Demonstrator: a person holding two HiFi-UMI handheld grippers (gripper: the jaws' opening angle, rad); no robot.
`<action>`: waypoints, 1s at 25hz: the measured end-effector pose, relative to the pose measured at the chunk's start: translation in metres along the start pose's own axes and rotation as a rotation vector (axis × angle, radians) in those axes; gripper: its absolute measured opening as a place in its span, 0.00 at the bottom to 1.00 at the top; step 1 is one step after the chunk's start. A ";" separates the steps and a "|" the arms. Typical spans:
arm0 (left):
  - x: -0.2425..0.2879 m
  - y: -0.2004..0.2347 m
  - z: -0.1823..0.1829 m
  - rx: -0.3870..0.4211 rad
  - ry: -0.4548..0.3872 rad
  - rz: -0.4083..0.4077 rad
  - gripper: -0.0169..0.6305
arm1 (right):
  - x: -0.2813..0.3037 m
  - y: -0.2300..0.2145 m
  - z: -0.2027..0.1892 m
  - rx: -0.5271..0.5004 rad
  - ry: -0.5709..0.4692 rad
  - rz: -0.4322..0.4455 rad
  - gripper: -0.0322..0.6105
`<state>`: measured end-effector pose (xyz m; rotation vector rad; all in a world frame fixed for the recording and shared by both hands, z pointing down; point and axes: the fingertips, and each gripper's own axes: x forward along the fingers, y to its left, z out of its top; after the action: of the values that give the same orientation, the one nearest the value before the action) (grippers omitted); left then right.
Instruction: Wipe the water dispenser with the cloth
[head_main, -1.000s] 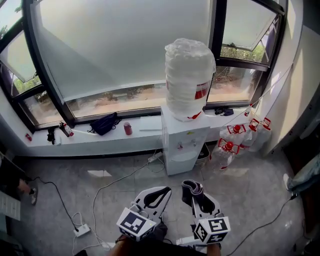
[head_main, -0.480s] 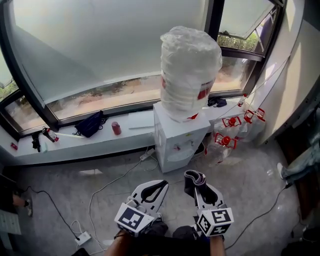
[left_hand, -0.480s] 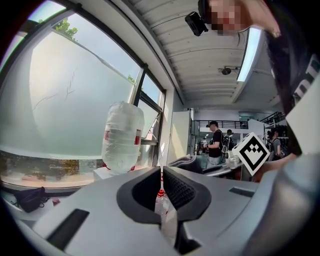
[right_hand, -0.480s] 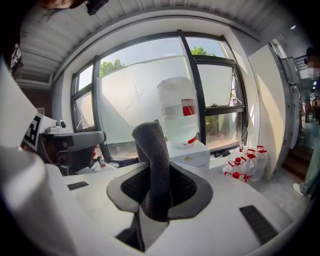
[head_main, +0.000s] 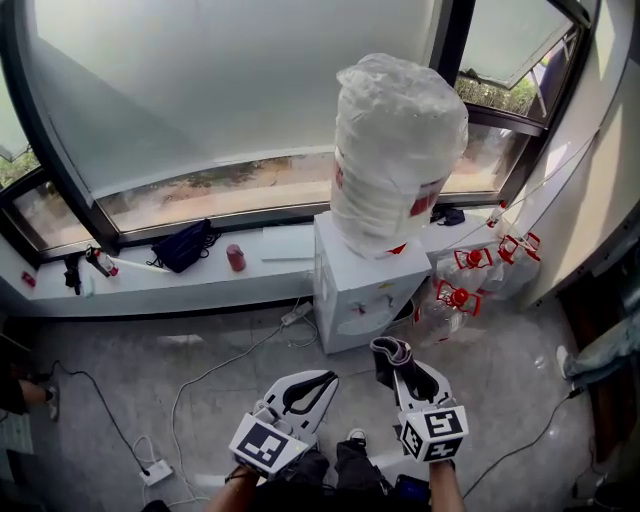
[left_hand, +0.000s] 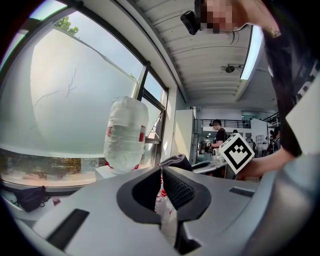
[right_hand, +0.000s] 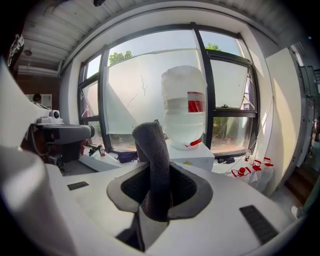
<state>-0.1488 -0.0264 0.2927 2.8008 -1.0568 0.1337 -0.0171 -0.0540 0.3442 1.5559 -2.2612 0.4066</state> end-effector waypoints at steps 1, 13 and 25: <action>0.003 0.001 0.000 0.002 -0.002 0.008 0.06 | 0.007 -0.004 0.001 -0.018 0.002 0.010 0.21; 0.047 0.032 -0.021 0.050 0.000 0.100 0.06 | 0.118 -0.058 -0.009 -0.183 0.030 0.083 0.21; 0.088 0.073 -0.046 0.113 0.003 0.186 0.06 | 0.233 -0.034 -0.059 -0.326 0.105 0.249 0.21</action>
<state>-0.1325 -0.1299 0.3573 2.7931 -1.3482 0.2244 -0.0535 -0.2341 0.5032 1.0739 -2.3067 0.1668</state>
